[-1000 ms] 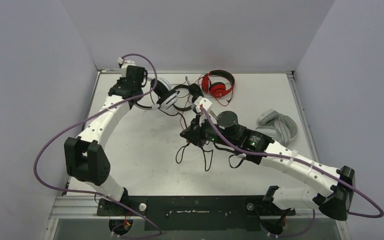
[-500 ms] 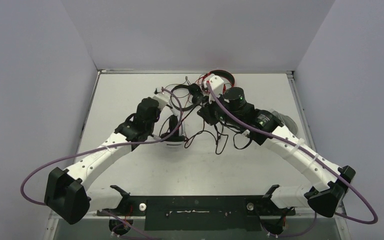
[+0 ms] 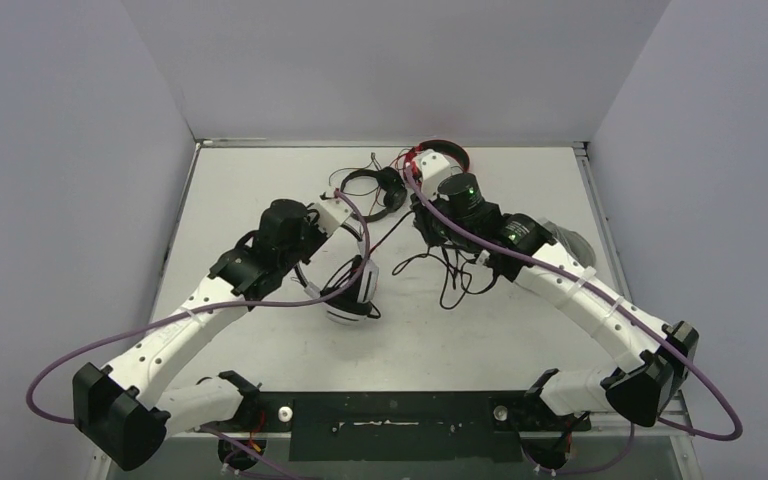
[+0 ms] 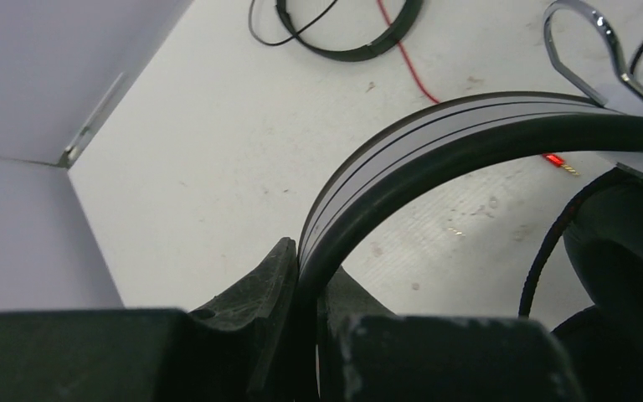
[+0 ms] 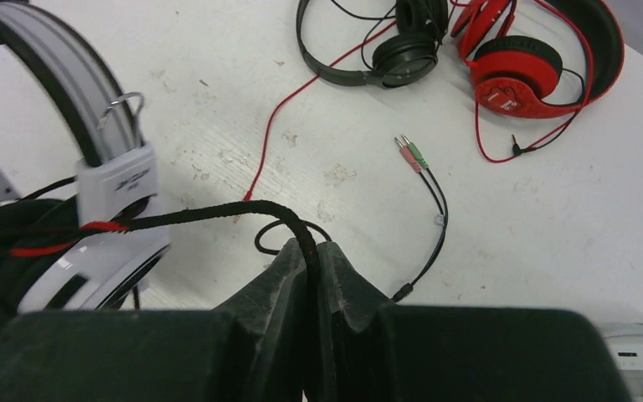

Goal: Wrap the headphones
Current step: Wrap the headphones cable around the headphones.

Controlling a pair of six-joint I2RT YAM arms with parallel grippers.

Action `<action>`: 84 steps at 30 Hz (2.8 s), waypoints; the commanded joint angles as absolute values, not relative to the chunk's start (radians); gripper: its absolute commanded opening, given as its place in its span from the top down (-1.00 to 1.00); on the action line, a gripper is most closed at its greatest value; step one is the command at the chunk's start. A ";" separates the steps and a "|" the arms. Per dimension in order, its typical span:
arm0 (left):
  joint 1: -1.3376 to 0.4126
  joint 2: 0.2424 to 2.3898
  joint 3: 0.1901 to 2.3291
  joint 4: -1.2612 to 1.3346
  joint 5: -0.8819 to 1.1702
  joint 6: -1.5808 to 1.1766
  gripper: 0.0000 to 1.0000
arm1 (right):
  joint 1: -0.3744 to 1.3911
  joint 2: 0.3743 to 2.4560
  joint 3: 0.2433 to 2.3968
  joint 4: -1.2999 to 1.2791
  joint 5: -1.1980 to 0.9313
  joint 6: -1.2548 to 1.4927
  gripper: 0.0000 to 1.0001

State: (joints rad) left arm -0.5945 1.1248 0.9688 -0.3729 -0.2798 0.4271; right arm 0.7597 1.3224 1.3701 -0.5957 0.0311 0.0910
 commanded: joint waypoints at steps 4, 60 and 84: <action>-0.600 1.045 1.157 -0.452 -0.013 0.144 1.00 | 0.713 1.306 1.243 -0.436 0.008 0.152 0.94; -0.275 1.346 1.989 -0.663 0.238 -0.886 1.00 | 0.545 1.393 0.603 0.752 -0.418 0.256 -1.00; -0.238 1.370 2.020 -0.592 0.253 -0.953 1.00 | 0.535 1.833 0.795 1.008 -0.416 0.399 0.88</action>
